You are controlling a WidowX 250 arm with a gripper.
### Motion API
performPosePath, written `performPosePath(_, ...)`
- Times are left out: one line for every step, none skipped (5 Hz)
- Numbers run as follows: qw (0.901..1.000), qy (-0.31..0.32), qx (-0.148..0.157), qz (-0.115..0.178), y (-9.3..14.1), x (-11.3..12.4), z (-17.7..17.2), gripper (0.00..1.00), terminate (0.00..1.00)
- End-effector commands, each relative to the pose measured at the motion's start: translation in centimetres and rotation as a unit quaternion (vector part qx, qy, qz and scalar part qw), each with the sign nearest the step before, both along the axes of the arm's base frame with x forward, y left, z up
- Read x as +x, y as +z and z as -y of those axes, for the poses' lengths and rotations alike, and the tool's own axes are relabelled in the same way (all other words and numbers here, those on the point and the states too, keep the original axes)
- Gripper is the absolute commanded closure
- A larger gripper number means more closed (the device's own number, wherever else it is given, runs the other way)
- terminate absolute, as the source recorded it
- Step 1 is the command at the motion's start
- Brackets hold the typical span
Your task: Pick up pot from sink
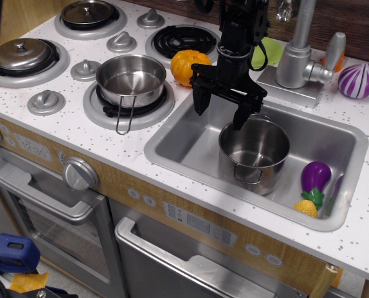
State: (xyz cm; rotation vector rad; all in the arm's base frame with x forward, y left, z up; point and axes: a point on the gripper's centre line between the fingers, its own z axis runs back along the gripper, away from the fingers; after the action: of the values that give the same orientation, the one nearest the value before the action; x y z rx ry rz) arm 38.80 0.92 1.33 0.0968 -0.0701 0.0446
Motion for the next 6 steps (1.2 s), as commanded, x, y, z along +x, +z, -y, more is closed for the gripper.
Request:
performPosePath(1.0, 0.0, 0.0, 0.0, 0.0, 0.0, 0.0, 0.0, 0.0)
performPosePath(0.9999, 0.0, -0.015, 0.002, -0.7, 0.2, -0.3, 0.0, 0.0)
performPosePath(0.9993, 0.002, -0.038, -0.003, -1.2, 0.3, -0.3, 0.0, 0.0)
performPosePath(0.9986, 0.001, -0.052, 0.006, -2.1, 0.2, -0.4, 0.0, 0.0)
performPosePath(0.9982, 0.013, -0.057, 0.015, -2.7, 0.1, -0.4, 0.0, 0.0)
performPosePath(0.998, 0.017, -0.055, 0.025, -2.7, 0.2, -0.3, 1.0, 0.0)
